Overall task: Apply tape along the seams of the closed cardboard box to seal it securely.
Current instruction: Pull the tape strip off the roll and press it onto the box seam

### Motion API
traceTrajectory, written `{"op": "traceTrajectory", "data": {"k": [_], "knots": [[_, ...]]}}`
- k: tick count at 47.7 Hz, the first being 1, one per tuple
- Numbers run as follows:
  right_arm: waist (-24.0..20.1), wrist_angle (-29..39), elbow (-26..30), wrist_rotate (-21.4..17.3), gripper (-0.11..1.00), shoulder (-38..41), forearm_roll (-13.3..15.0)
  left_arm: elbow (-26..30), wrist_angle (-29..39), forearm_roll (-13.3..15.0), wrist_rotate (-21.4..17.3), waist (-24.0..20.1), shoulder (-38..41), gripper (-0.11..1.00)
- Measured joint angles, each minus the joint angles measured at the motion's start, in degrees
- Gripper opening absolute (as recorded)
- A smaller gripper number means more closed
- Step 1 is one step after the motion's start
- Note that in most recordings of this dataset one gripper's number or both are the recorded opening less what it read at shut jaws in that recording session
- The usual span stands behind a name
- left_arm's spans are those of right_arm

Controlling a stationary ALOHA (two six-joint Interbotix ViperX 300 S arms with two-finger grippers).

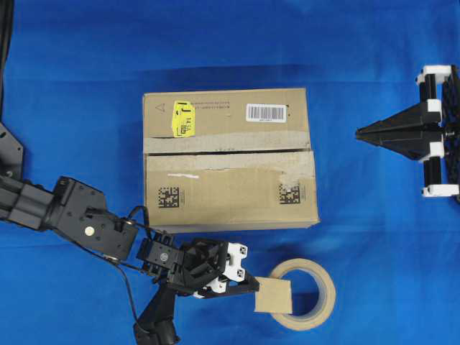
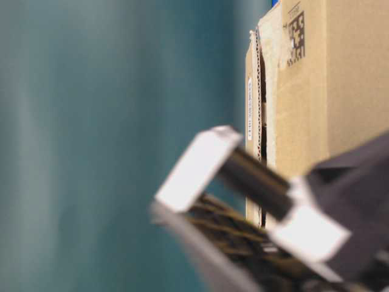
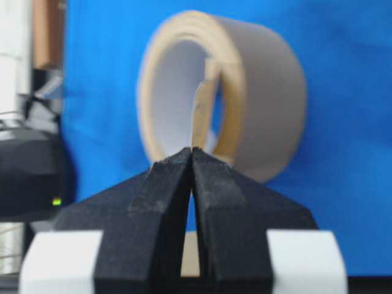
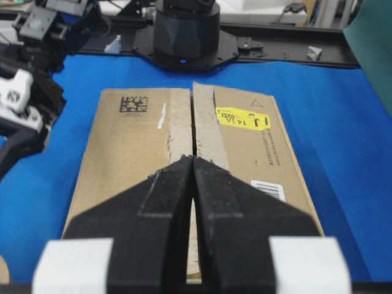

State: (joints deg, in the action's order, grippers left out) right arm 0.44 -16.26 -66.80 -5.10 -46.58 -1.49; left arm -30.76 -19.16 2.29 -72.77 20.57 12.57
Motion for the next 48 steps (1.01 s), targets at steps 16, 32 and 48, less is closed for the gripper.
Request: {"op": "traceTrajectory", "data": {"k": [16, 32, 48], "knots": [[0.00, 0.00, 0.09, 0.00, 0.04, 0.09, 0.00, -1.67, 0.00, 0.00, -0.35, -1.49, -6.42, 0.00], [0.00, 0.18, 0.00, 0.00, 0.04, 0.09, 0.00, -5.62, 0.00, 0.00, -4.48, -7.47, -14.50, 0.00], [0.00, 0.18, 0.09, 0.00, 0.04, 0.70, 0.00, -9.23, 0.00, 0.00, -7.47, -16.61, -19.07, 0.00]]}}
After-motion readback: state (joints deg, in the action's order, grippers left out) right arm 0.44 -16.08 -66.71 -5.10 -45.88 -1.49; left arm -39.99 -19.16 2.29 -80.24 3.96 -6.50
